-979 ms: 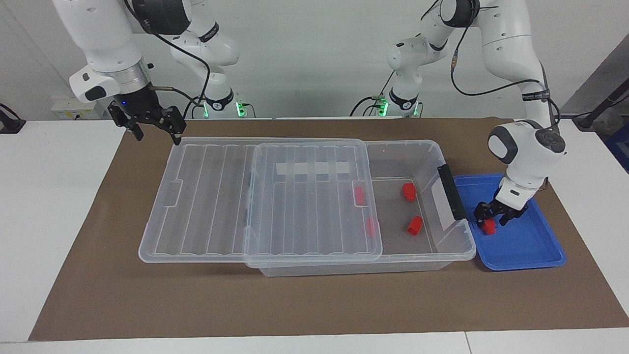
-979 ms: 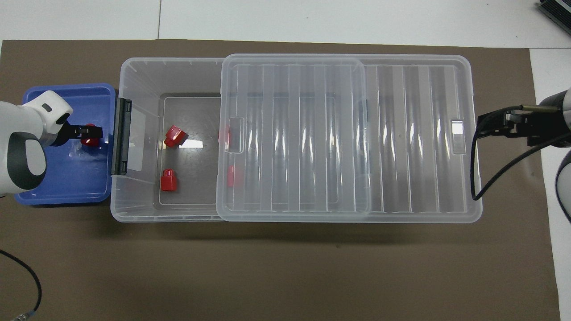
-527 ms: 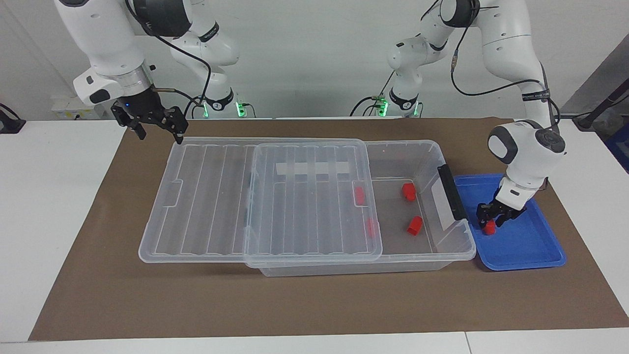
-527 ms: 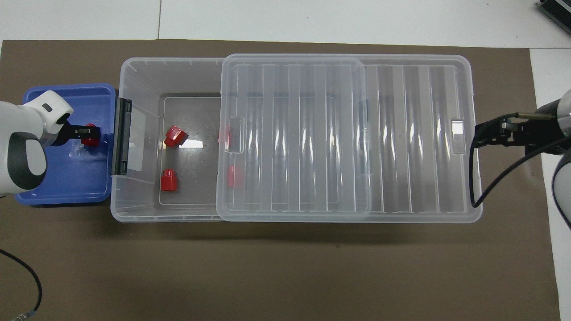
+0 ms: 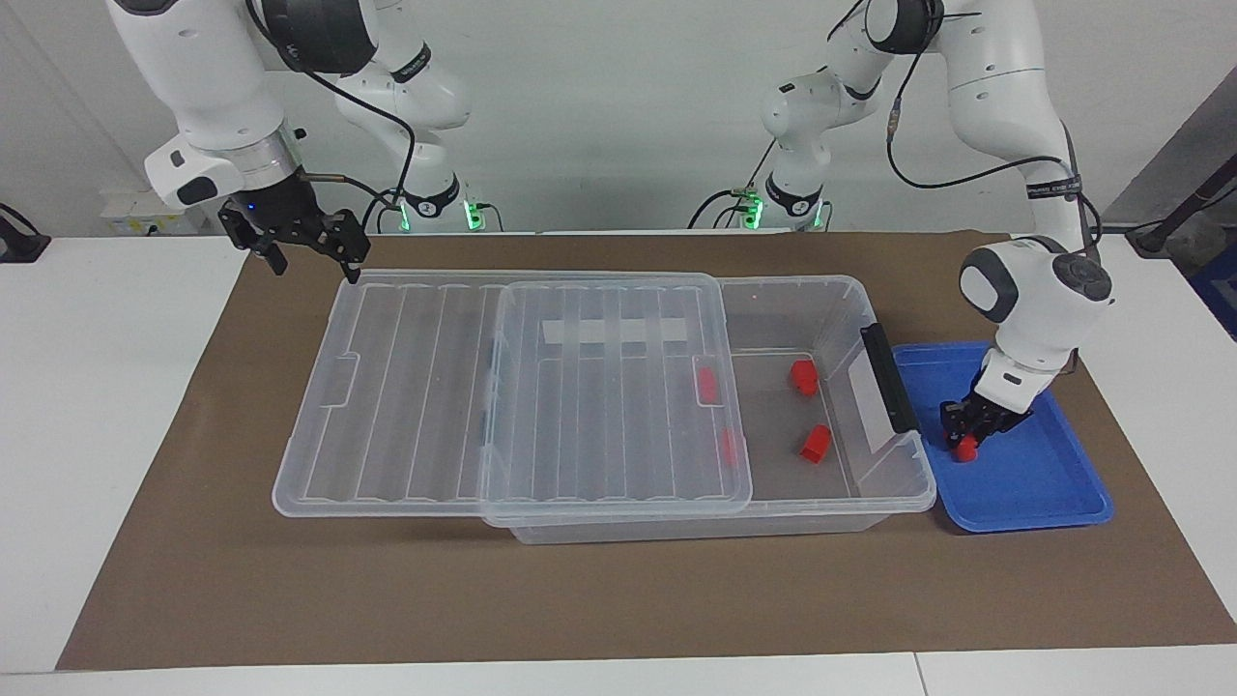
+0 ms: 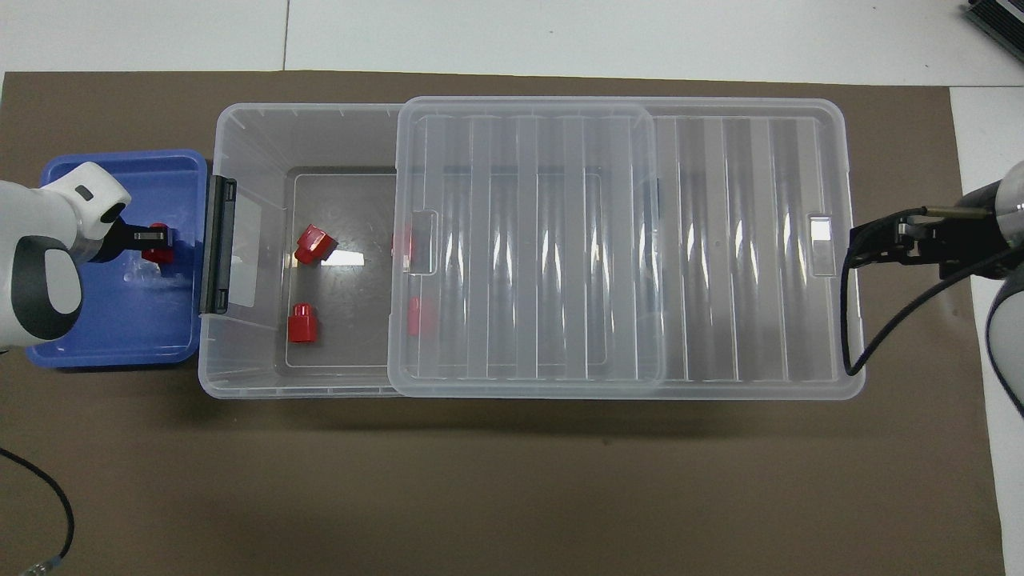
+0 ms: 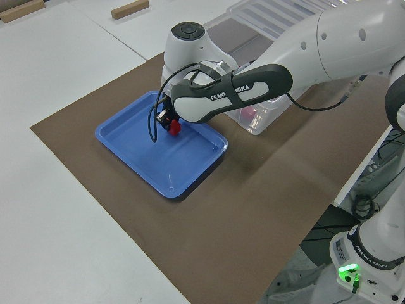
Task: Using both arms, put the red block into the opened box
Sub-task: 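Grasp the red block in the blue tray with the left gripper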
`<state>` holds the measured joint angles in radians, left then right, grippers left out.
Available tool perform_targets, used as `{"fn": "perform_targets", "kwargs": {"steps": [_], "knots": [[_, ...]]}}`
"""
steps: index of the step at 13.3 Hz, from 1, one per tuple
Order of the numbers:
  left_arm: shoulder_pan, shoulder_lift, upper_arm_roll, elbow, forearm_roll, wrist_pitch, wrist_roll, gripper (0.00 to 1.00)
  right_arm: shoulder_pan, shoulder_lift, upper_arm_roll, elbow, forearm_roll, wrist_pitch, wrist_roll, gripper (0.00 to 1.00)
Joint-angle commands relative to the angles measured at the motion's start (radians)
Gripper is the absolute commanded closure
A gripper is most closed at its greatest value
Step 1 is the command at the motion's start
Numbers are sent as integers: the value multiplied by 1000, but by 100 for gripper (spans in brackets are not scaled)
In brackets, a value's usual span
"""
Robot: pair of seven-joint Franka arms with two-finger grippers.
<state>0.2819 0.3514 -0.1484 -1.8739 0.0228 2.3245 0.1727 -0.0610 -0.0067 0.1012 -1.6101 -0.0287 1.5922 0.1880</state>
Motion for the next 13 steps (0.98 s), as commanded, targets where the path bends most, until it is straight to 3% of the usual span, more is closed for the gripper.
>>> {"fn": "perform_targets", "kwargs": {"steps": [1,4,6,9,13], "knots": [[-15,-40,1,230,20,-349,-10,100,-14,-29,2,-33,16,25,-24,0],[-55,-57,-8,428,45,-667,-102,100,-11,-29,2,-33,16,25,-25,0],[-148,-61,-8,510,48,-813,-261,100,-13,-29,2,-33,16,23,-25,0],[-298,-78,-11,510,32,-771,-606,100,-11,-29,3,-33,16,23,-25,0],[-363,-121,-14,388,23,-575,-736,100,-11,-29,3,-33,16,23,-25,0]]}}
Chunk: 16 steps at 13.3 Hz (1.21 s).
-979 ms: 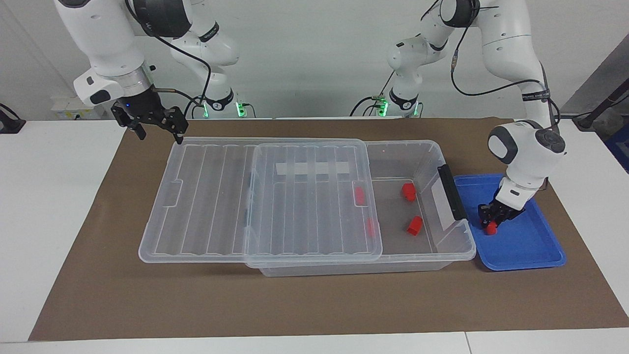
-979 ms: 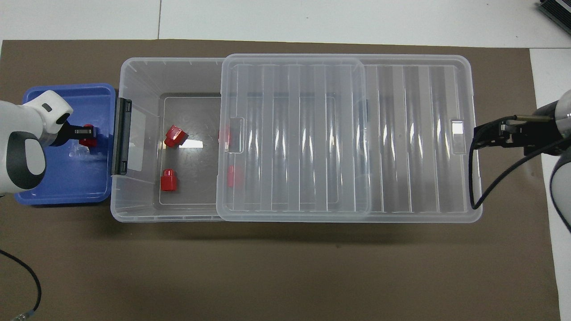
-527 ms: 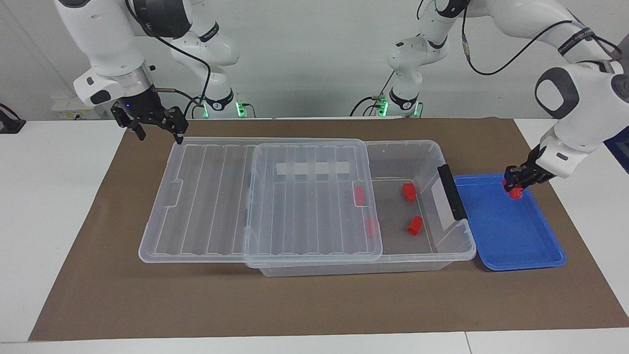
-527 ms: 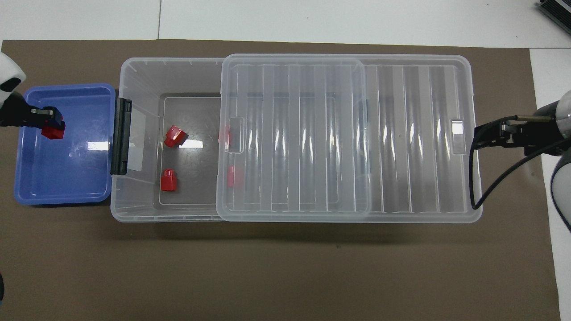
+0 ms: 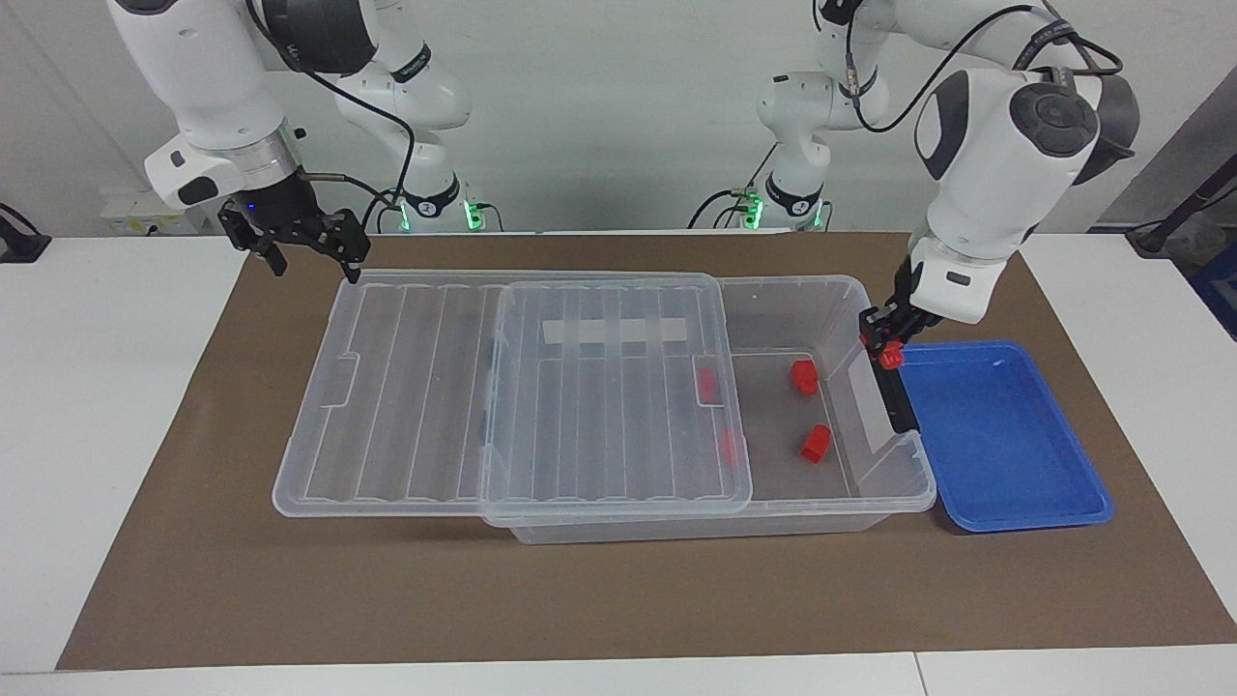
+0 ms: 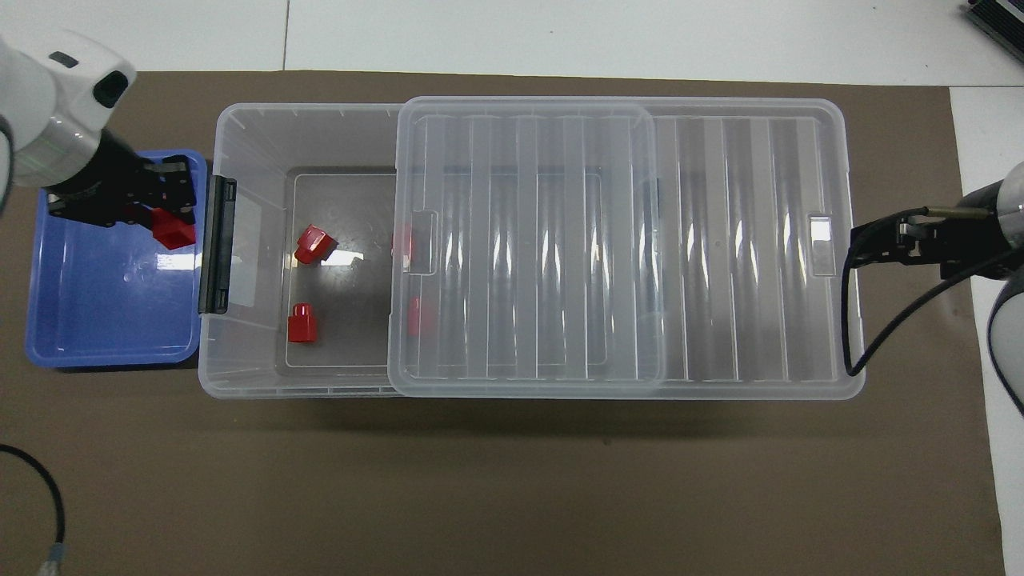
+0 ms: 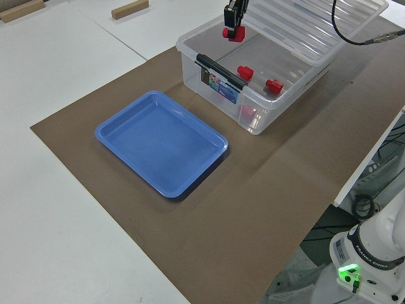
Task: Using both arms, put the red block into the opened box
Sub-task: 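Carry the red block into the open box with the left gripper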
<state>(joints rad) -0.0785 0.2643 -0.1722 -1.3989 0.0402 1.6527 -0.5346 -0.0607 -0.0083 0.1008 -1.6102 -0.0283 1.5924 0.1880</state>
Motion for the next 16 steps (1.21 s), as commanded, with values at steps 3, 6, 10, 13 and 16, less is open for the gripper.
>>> {"fn": "perform_targets", "kwargs": {"steps": [3,6,10,13,16], "knots": [[-49,-118,11,-376,7,429,-77,100,-11,-27,4,-33,16,23,-25,0],[-60,-142,11,-503,16,568,-91,100,-11,-27,4,-33,16,23,-25,0],[-89,-178,11,-642,40,625,-90,100,-11,-27,4,-33,16,23,-25,0],[-118,-191,10,-698,40,670,-119,100,-13,-27,4,-33,16,23,-25,0],[-118,-163,11,-746,41,755,-114,100,-11,-27,4,-33,16,23,-25,0]]}}
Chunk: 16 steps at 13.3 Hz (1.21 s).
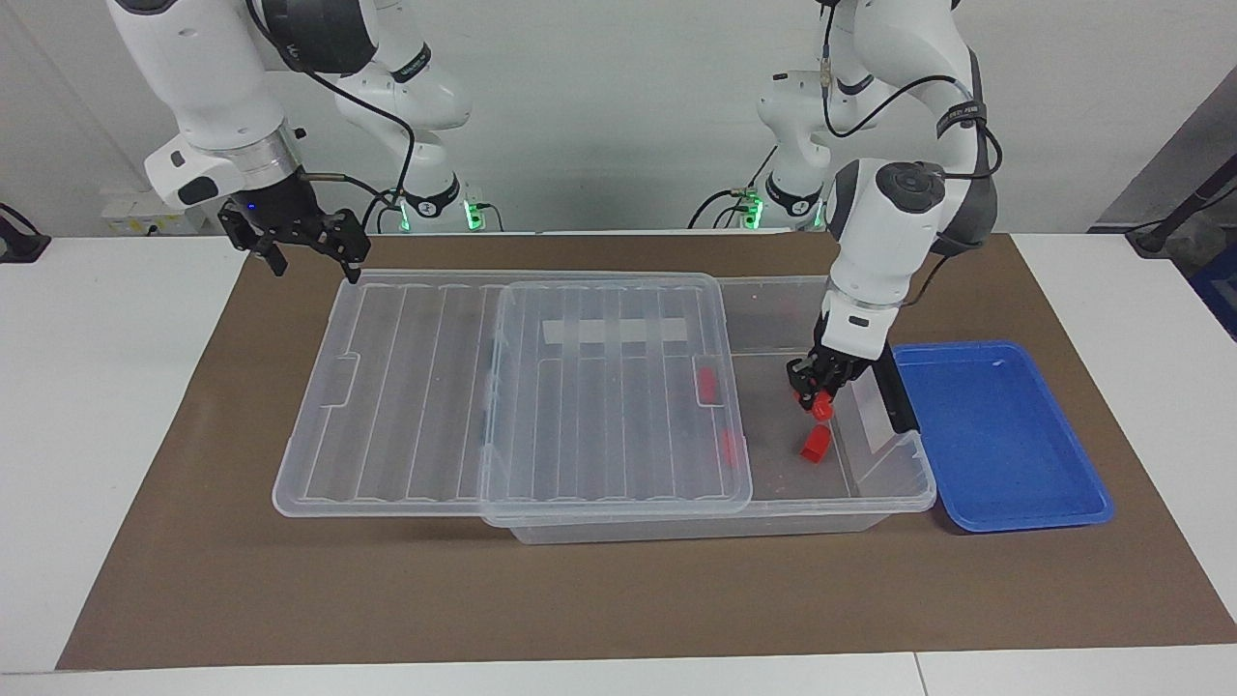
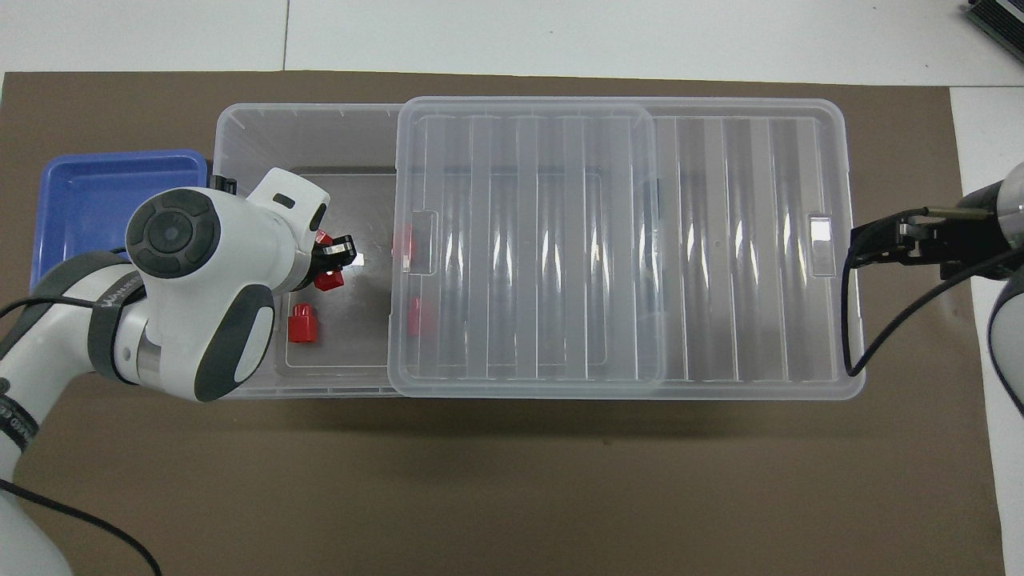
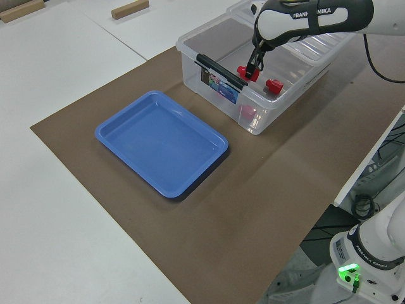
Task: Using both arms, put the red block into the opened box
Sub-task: 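Carry the red block into the open box with the left gripper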
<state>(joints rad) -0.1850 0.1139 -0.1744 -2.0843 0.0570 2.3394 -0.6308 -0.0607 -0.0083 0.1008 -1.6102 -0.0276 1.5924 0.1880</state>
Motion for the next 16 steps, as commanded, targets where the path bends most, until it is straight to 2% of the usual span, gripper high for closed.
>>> {"fn": "perform_targets", "kwargs": {"steps": [1,5,9,12,14,15,16], "knots": [[-11,-1,13,-77,24,107,-18,100,-11,-27,4,-33,15,23,-25,0],[-7,46,15,-100,29,170,-17,100,-13,-27,3,-33,15,11,-27,0],[-7,115,16,-109,95,227,-24,100,-13,-27,2,-36,15,18,-24,0],[-5,116,18,-112,95,230,-23,98,-13,-27,2,-36,15,24,-21,0],[-5,116,18,-111,96,224,-20,6,-14,-27,2,-39,15,34,-22,0],[-5,116,18,-111,101,221,-18,0,-16,-25,0,-43,14,47,-22,0],[-5,116,18,-109,107,219,-18,0,-27,-24,0,-47,12,58,-25,0]]}}
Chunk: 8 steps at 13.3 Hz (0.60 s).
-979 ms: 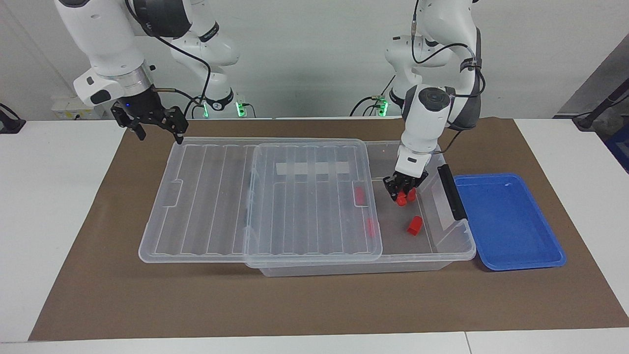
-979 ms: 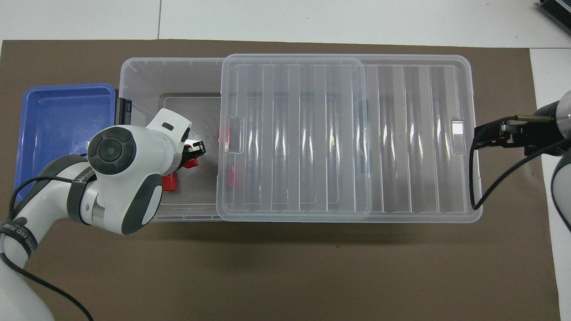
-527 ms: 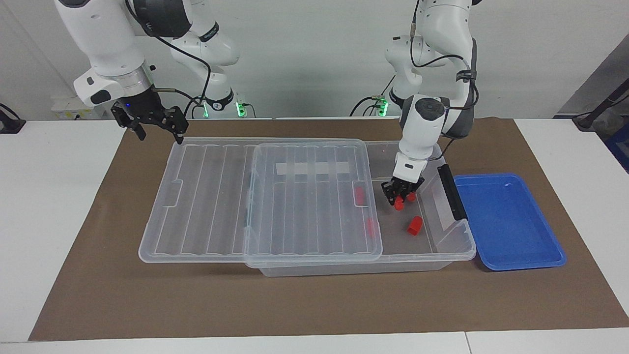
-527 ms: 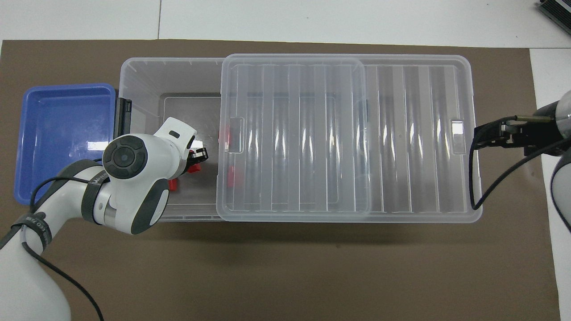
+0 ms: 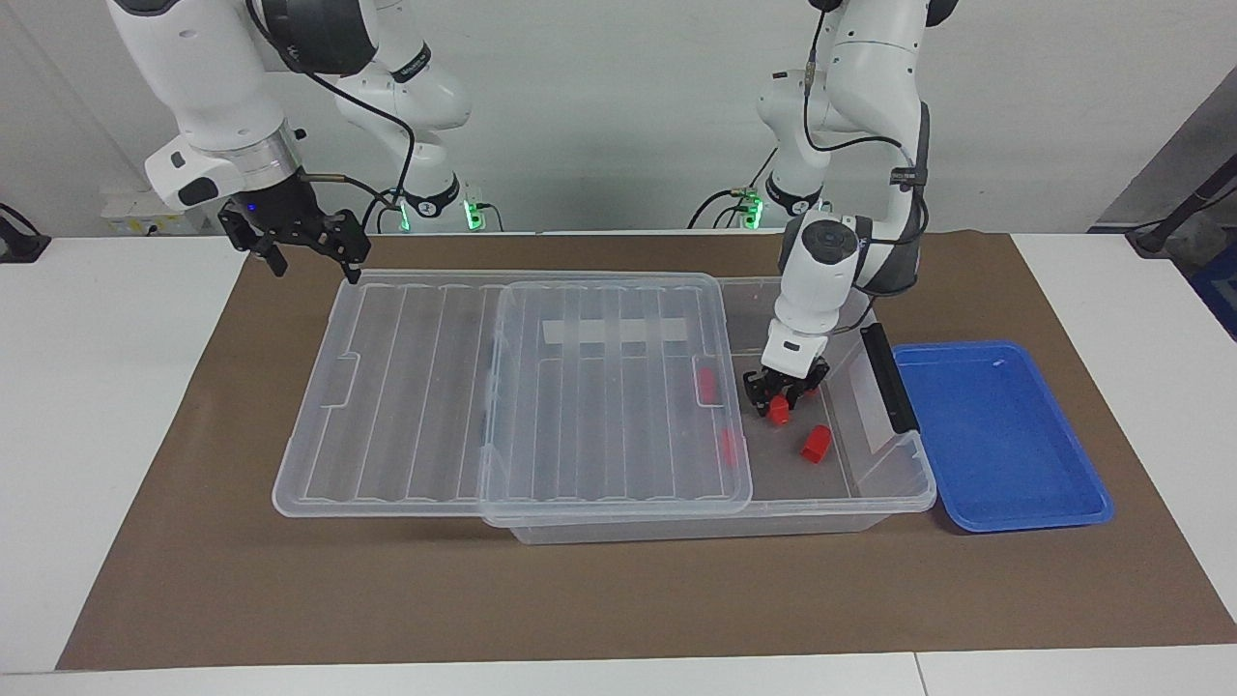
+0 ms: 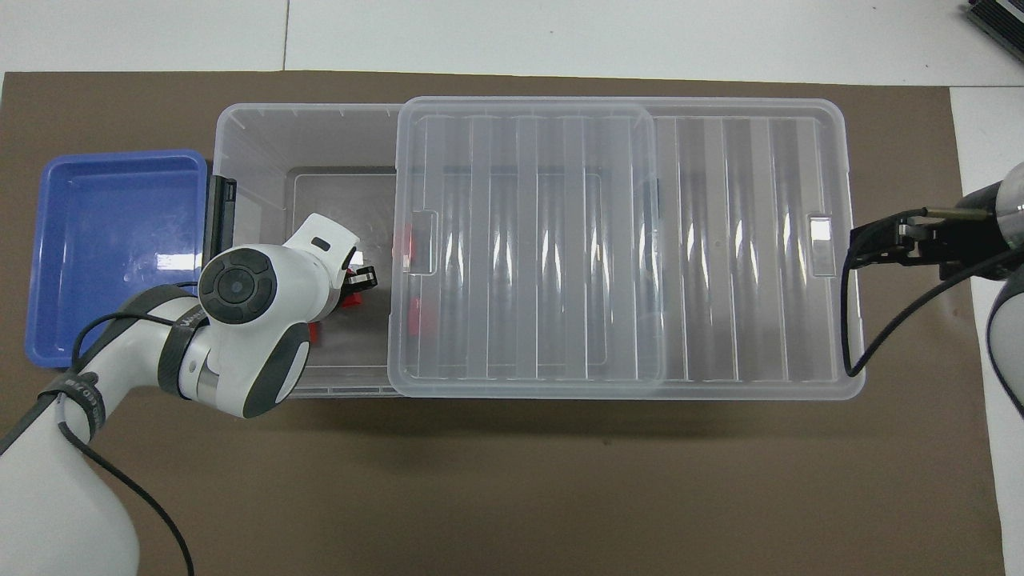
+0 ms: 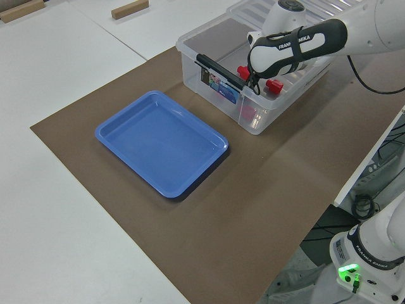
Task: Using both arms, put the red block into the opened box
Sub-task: 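Open the left gripper to drop the block and withdraw it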
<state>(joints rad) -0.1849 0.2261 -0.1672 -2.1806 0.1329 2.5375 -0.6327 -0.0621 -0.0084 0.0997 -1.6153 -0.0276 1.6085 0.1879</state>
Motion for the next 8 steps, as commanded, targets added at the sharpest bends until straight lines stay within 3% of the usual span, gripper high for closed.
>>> {"fn": "perform_targets", "kwargs": {"steps": [1,2,4,5,6,8], "knots": [[-2,4,11,-8,31,15,-15,0,-47,-22,2,-47,12,60,-28,3],[-1,-1,12,-1,31,-2,-13,0,-60,-24,2,-66,12,80,-31,11],[-1,-25,12,54,33,-110,-10,0,-91,-24,2,-93,11,122,-53,74],[-1,-36,11,103,31,-197,-9,0,-105,-24,2,-110,3,148,-80,91],[-1,-50,9,166,31,-295,-1,0,-126,-24,2,-132,2,174,-99,100],[-1,-59,8,284,31,-472,4,0,-160,-22,2,-179,0,253,-123,100]]}}
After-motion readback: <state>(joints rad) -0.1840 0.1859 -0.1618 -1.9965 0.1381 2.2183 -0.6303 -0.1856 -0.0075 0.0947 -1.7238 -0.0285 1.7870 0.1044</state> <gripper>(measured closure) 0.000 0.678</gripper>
